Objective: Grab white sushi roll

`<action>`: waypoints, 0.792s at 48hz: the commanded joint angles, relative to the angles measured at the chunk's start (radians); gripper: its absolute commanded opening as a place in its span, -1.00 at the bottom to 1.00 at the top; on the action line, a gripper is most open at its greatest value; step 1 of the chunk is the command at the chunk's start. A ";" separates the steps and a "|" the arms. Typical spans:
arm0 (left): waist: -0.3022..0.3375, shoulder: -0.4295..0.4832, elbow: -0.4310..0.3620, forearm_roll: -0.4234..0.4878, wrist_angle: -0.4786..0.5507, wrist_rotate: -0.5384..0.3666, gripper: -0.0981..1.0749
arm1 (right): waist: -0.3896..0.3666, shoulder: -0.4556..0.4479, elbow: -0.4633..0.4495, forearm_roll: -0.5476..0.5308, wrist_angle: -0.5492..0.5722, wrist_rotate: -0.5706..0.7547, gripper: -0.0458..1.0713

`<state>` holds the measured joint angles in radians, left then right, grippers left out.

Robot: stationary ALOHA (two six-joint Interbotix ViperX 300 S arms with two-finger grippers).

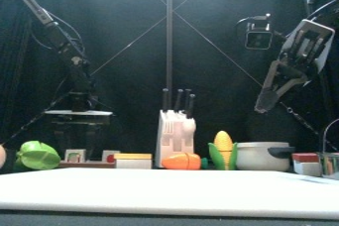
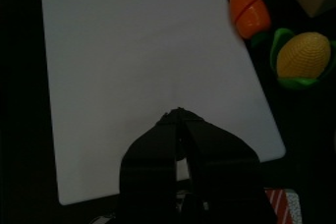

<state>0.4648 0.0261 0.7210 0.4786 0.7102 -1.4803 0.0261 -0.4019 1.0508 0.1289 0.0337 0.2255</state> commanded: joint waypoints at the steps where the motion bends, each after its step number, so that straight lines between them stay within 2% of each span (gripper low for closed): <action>1: 0.003 -0.006 -0.021 0.002 -0.002 0.000 0.41 | 0.008 -0.008 -0.020 0.002 -0.003 0.000 -0.90; 6: 0.002 -0.011 -0.020 0.002 -0.002 0.006 0.19 | 0.014 -0.008 -0.020 0.002 -0.003 0.000 -0.90; 11: -0.003 -0.028 -0.018 0.005 0.006 0.012 0.08 | 0.017 -0.008 -0.023 0.002 0.002 0.000 -0.90; 23: -0.018 -0.121 0.009 0.020 0.003 0.043 0.08 | 0.023 -0.008 -0.034 0.012 0.021 0.000 -0.90; 38: -0.029 -0.215 0.084 0.021 -0.002 0.040 0.08 | 0.023 -0.008 -0.035 0.012 0.021 0.000 -0.90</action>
<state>0.4357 -0.1549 0.8069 0.4939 0.7133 -1.4389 0.0476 -0.4004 1.0370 0.1396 0.0583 0.2240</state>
